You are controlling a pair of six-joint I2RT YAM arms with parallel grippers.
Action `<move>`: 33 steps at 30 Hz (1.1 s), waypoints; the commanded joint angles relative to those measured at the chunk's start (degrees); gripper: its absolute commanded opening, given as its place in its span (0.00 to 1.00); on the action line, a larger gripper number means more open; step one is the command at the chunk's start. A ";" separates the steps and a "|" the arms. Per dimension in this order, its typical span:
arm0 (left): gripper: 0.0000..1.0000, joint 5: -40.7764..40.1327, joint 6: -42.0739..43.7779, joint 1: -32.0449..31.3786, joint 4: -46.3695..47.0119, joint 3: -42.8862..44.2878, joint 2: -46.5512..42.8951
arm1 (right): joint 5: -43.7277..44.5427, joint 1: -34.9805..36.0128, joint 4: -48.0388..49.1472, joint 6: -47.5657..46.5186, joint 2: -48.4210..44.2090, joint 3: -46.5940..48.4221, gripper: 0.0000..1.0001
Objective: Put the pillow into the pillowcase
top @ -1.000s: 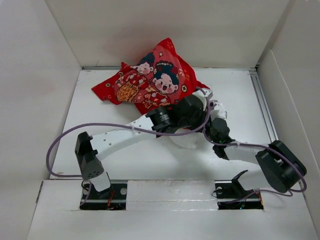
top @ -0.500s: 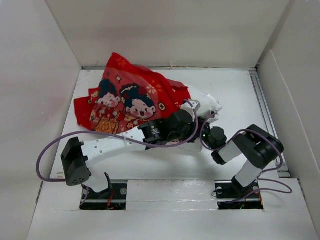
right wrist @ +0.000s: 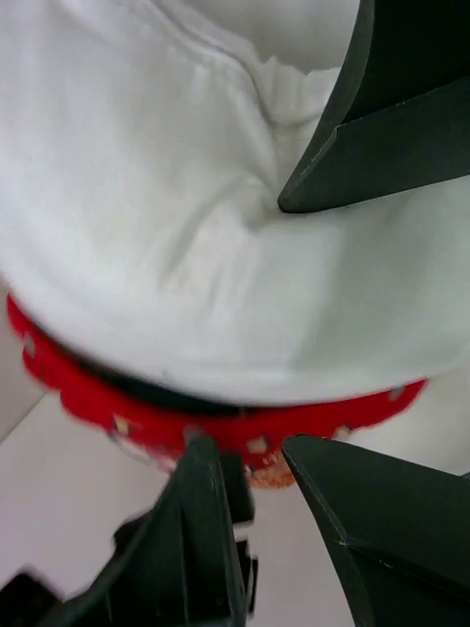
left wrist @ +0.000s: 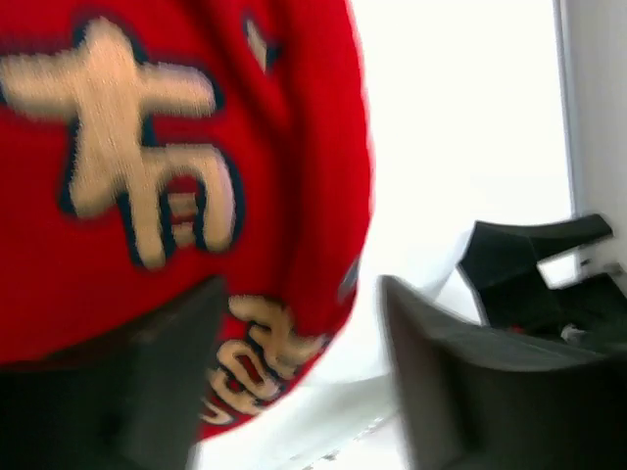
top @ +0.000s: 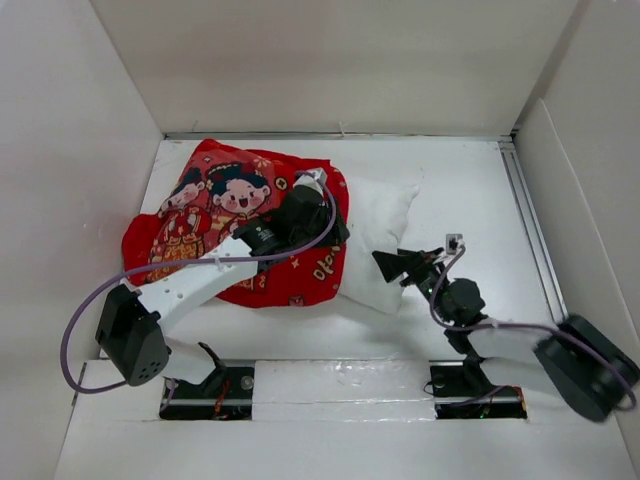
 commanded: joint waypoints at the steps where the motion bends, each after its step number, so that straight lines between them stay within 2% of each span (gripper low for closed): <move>1: 0.66 -0.99 1.41 0.12 -2.92 3.72 -1.02 | 5.34 2.37 -29.97 -5.97 -17.37 1.39 1.00; 2: 0.82 -2.30 1.42 0.12 -3.89 6.35 -1.02 | 9.55 3.42 -37.73 -7.39 -28.22 3.76 1.00; 3: 0.98 -2.31 1.42 0.12 -4.68 7.94 -1.02 | 16.90 5.00 -43.02 -8.89 -32.94 5.35 1.00; 5: 1.00 -3.10 2.02 0.12 -7.41 11.36 -1.02 | 22.48 5.02 -53.22 -12.30 -43.30 9.22 1.00; 7: 1.00 -5.91 2.55 0.12 -10.73 17.60 -0.42 | 24.71 2.05 -58.09 -15.04 -44.85 15.52 1.00; 9: 1.00 -10.02 3.17 0.12 -13.73 22.87 2.90 | 24.71 -1.03 -65.73 -17.51 -37.42 22.21 1.00; 10: 1.00 -11.70 4.39 0.12 -15.40 29.51 4.93 | 21.22 -4.53 -68.02 -18.12 -33.12 25.81 1.00; 11: 1.00 -13.46 5.45 0.12 -18.37 33.06 7.30 | 18.49 -6.22 -70.30 -18.91 -28.12 33.42 1.00; 12: 1.00 -15.39 6.42 0.64 -19.97 36.92 10.11 | 15.77 -7.63 -74.67 -20.05 -17.37 37.32 1.00; 13: 1.00 -16.71 7.38 2.21 -21.73 45.75 17.19 | 10.52 -8.77 -76.11 -20.76 -12.21 40.93 1.00; 15: 1.00 -14.89 9.32 4.59 -29.71 56.59 25.74 | 5.57 -9.40 -76.12 -24.08 -3.67 48.68 1.00; 16: 1.00 -14.01 9.85 5.65 -32.35 62.39 34.05 | 3.72 -9.40 -74.47 -24.63 1.85 50.26 1.00; 17: 1.00 -13.22 10.38 7.22 -34.55 72.97 37.87 | 1.79 -9.40 -73.85 -24.63 3.47 51.32 1.00; 19: 1.00 -10.59 11.35 9.60 -38.52 80.69 46.30 | 1.24 -9.40 -71.75 -24.63 4.97 52.04 1.00; 21: 1.00 -3.30 10.83 14.61 -37.83 81.88 48.89 | 0.62 -8.88 -70.24 -24.63 4.98 52.04 1.00; 23: 1.00 3.97 10.29 17.16 -34.77 76.80 49.42 | 0.62 -8.87 -69.36 -24.63 6.46 52.04 1.00; 25: 1.00 5.07 11.16 17.87 -33.00 71.86 49.42 | 0.62 -8.87 -69.36 -24.63 7.00 52.04 1.00; 30: 0.98 6.12 12.84 16.65 -32.47 71.24 51.62 | -0.77 -10.27 -66.73 -25.25 7.00 48.97 1.00; 31: 0.94 6.12 12.84 16.64 -32.47 70.54 51.62 | -1.39 -10.80 -66.72 -25.25 7.70 48.96 1.00; 33: 0.74 6.12 12.84 16.64 -31.33 70.01 51.62 | -2.19 -10.80 -66.10 -25.25 9.01 48.35 1.00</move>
